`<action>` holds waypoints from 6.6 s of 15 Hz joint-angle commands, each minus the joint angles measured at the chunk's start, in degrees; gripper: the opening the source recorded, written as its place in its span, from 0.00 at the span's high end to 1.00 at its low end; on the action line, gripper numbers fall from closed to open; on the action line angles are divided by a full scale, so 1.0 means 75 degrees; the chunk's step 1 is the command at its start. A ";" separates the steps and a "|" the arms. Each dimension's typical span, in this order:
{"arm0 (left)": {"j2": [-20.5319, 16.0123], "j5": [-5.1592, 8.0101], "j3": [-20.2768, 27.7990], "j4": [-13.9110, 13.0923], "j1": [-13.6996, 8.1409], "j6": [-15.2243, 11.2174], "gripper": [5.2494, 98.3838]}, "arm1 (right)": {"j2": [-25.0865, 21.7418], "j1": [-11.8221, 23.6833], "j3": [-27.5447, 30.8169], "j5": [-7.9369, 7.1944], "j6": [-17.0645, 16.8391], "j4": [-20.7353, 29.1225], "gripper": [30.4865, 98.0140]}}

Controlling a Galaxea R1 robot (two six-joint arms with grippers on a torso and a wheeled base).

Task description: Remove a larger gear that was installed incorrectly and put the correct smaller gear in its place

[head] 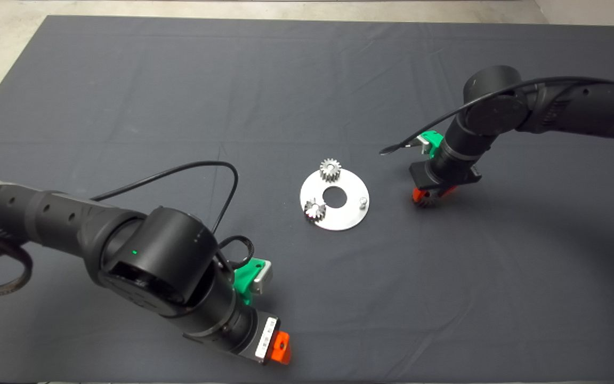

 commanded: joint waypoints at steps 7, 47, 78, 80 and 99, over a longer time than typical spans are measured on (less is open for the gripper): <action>-0.0023 0.0042 0.0077 0.0007 -0.0127 -0.0036 0.01 | -0.0013 0.0201 0.0255 -0.0691 0.0026 0.0206 0.75; -0.0011 0.0035 0.0007 0.0019 -0.0127 -0.0036 0.01 | 0.0022 0.0107 0.0126 -0.0691 -0.0112 -0.0544 0.80; 0.0012 0.0031 -0.0005 0.0019 -0.0127 -0.0024 0.01 | 0.0045 -0.0057 0.0149 -0.0679 -0.0135 -0.0930 0.73; 0.0012 0.0042 -0.0005 0.0030 -0.0127 -0.0024 0.01 | 0.0045 -0.0046 0.0138 -0.0668 -0.0135 -0.0930 0.73; 0.0036 0.0030 -0.0070 0.0030 -0.0127 -0.0001 0.01 | 0.0075 -0.0022 0.0137 -0.0679 -0.0135 -0.0924 0.85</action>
